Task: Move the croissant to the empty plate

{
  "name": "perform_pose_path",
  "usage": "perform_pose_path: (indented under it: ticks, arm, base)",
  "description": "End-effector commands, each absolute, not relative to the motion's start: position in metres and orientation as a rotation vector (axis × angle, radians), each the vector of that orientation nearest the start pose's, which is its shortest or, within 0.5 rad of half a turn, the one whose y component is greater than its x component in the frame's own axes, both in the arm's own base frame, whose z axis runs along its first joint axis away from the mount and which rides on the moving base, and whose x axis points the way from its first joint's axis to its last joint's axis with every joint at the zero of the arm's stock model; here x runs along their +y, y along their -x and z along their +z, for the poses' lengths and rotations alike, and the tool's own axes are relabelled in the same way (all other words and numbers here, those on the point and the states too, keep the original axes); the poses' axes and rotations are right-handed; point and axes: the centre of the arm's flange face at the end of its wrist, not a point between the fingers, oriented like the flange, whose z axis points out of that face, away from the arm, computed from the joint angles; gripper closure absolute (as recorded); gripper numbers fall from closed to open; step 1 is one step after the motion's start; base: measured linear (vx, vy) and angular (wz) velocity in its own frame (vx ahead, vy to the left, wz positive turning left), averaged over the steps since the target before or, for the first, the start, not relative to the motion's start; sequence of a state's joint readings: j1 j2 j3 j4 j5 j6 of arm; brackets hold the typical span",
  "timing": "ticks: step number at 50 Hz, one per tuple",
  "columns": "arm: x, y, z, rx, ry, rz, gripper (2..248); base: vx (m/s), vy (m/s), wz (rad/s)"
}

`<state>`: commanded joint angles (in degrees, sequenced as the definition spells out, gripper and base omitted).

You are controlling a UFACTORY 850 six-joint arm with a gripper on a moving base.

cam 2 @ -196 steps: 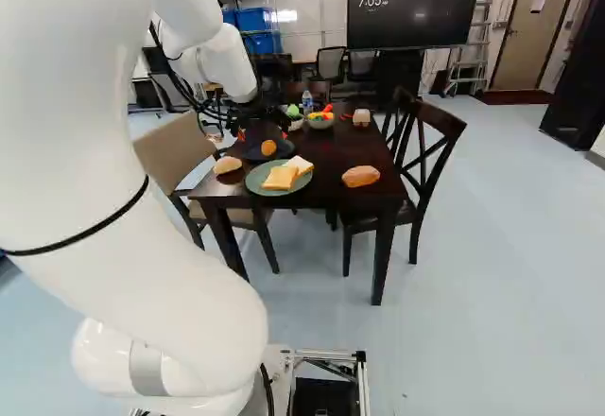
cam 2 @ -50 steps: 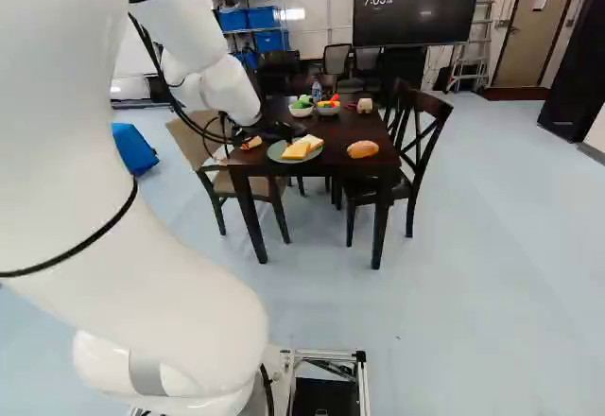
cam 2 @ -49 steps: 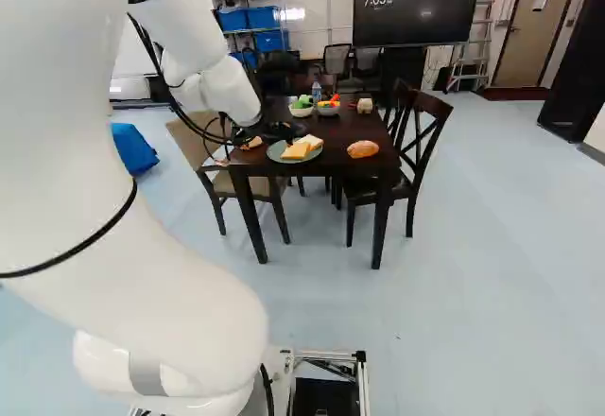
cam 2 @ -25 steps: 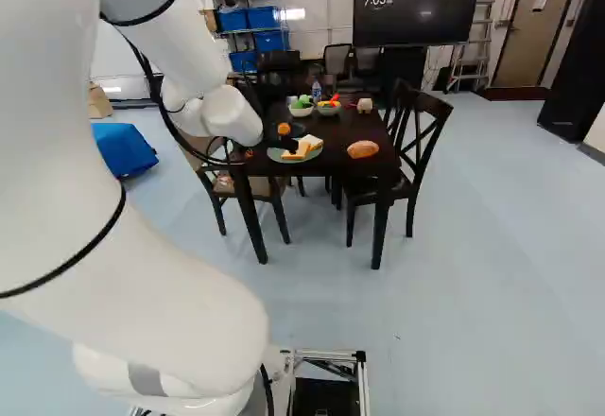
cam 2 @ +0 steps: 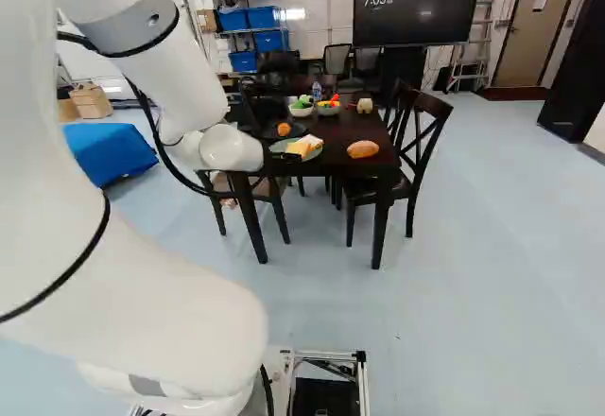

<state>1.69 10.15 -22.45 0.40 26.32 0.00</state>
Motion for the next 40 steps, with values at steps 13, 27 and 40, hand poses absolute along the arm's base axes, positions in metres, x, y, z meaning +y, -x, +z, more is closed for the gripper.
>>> perform_pose_path:
  ticks: [13, 27, 40]
  arm:
    - [0.007, -0.34, 0.406, -0.021, 2.679, -1.619, 3]
    - [0.004, -0.316, 0.391, -0.013, 2.638, -1.692, 3]
    - [0.002, -0.299, 0.381, -0.008, 2.607, -1.745, 3]
  base:
    - [0.0, 0.0, 0.0]
    - [0.0, 0.0, 0.0]
    - [0.0, 0.0, 0.0]
